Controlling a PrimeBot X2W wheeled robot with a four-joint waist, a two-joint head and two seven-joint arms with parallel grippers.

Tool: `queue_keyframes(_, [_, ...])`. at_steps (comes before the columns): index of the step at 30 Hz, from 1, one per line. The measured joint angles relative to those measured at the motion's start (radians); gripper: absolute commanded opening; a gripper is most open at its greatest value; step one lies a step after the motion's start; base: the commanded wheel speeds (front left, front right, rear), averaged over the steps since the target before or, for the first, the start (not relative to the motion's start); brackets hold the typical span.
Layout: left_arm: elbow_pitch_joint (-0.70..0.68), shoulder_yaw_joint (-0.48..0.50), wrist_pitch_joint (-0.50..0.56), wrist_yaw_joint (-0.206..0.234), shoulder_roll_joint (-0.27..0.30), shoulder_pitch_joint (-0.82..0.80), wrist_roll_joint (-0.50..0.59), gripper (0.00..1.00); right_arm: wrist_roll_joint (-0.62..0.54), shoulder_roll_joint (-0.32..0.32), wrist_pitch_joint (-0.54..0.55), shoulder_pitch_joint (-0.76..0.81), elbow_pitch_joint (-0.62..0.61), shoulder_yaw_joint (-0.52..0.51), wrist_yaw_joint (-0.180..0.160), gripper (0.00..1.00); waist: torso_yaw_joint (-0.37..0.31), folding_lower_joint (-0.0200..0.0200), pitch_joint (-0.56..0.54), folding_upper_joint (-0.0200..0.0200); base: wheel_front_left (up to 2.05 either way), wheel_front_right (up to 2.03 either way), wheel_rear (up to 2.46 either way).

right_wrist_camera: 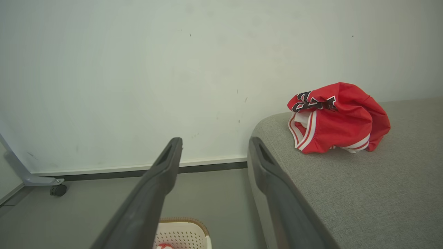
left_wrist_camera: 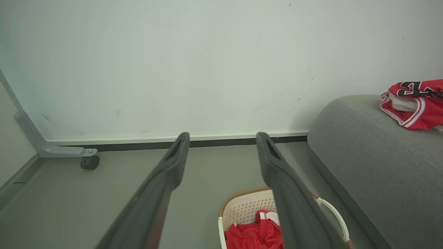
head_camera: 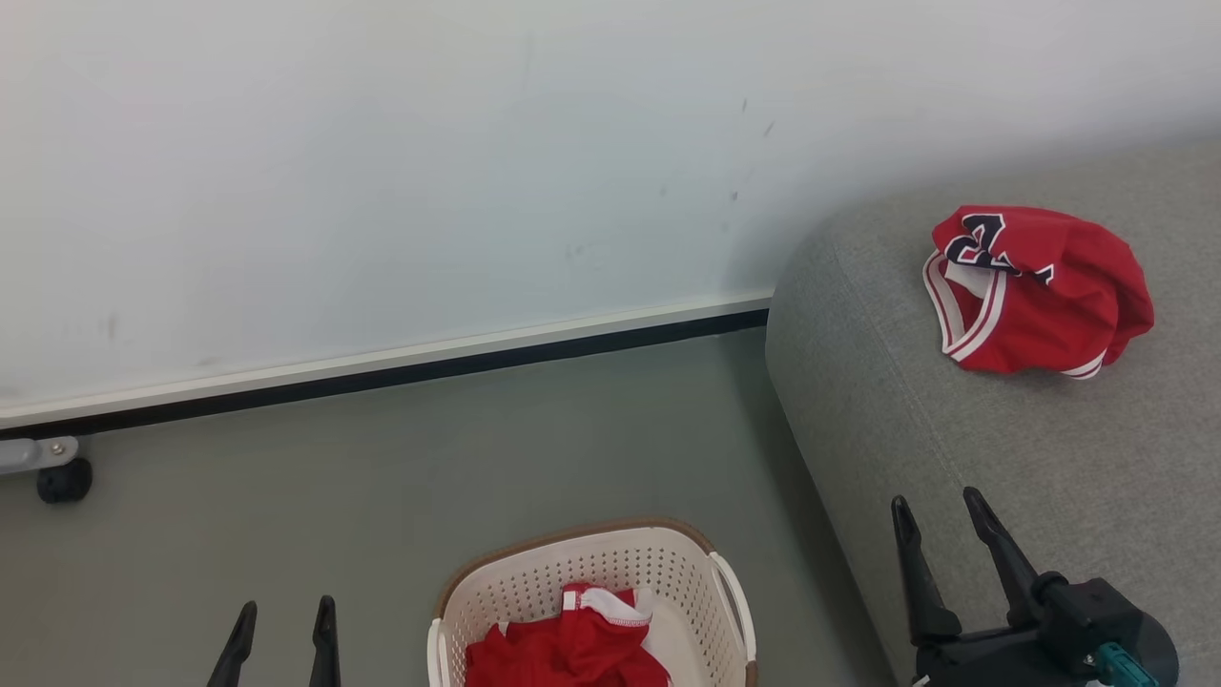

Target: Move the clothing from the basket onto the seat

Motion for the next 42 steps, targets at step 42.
queue_keyframes(42, [0.320, -0.241, 0.178, -0.100, -0.067, -0.546, 0.158, 1.00, -0.068, 0.007, 0.000, -0.416, -0.157, -0.138, 0.000, 1.00, -0.080, 0.0002, 0.545, 0.0002, 0.00, 0.00, 0.00])
